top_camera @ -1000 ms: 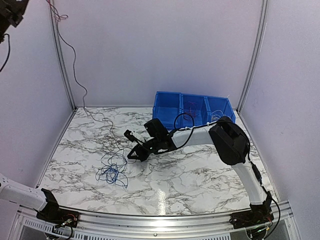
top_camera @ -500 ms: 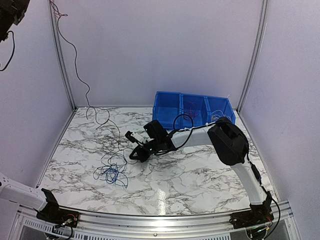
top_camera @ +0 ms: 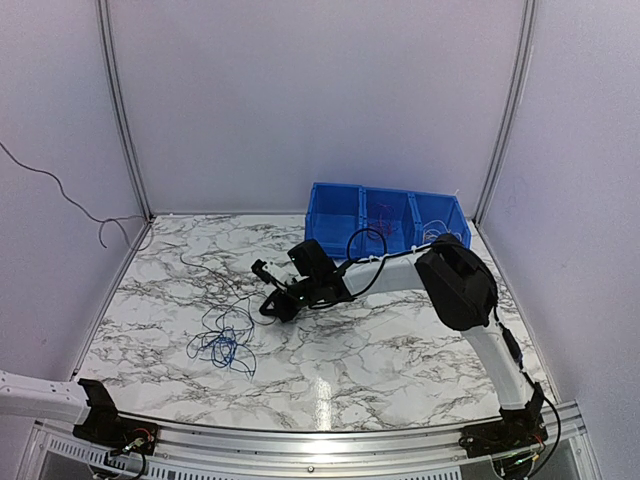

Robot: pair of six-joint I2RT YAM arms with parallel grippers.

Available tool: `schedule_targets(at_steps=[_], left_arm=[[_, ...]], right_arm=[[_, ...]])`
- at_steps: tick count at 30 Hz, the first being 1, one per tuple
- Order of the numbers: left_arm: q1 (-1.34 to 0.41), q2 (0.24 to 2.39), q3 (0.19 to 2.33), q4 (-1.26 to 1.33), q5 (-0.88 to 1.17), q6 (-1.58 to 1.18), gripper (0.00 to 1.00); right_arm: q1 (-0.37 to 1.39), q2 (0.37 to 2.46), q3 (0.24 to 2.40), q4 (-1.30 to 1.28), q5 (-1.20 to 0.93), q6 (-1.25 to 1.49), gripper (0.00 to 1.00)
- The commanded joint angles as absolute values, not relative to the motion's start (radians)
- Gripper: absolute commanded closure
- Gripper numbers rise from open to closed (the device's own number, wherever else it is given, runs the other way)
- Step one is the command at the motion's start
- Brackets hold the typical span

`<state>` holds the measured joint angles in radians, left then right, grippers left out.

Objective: Untangle the cables

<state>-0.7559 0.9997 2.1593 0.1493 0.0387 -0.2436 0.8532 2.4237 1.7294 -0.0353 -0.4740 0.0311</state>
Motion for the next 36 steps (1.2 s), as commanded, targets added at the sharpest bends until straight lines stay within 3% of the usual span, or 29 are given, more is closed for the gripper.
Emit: schedule_targets(at_steps=[1, 7, 10, 11, 14, 20, 25, 36], left_arm=[[-0.76, 0.991, 2.071, 0.171, -0.044, -0.23, 1.0], [-0.76, 0.98, 1.964, 0.083, -0.094, -0.209, 1.0], [-0.759, 0.943, 1.777, 0.062, -0.154, -0.222, 1.0], [-0.76, 0.927, 1.704, 0.057, -0.176, -0.228, 1.0], [-0.76, 0.877, 1.472, 0.051, -0.237, -0.263, 1.0], [-0.76, 0.802, 1.147, 0.055, -0.322, -0.322, 1.0], [-0.76, 0.834, 1.057, 0.018, -0.302, -0.318, 1.0], [-0.76, 1.0, 1.038, 0.043, -0.017, -0.409, 1.0]], right_arm=[[0.839, 2.459, 1.707, -0.099, -0.394, 0.028, 1.0], [0.818, 2.4, 1.658, -0.113, -0.347, -0.019, 1.0], [0.801, 2.328, 1.631, -0.157, -0.384, -0.1, 1.0], [0.797, 2.315, 1.631, -0.188, -0.421, -0.138, 0.96], [0.793, 2.21, 1.598, -0.266, -0.46, -0.246, 0.72], [0.791, 1.937, 1.453, -0.311, -0.438, -0.394, 0.41], [0.789, 1.841, 1.54, -0.469, -0.457, -0.468, 0.36], [0.79, 1.819, 1.855, -0.501, -0.553, -0.37, 0.38]])
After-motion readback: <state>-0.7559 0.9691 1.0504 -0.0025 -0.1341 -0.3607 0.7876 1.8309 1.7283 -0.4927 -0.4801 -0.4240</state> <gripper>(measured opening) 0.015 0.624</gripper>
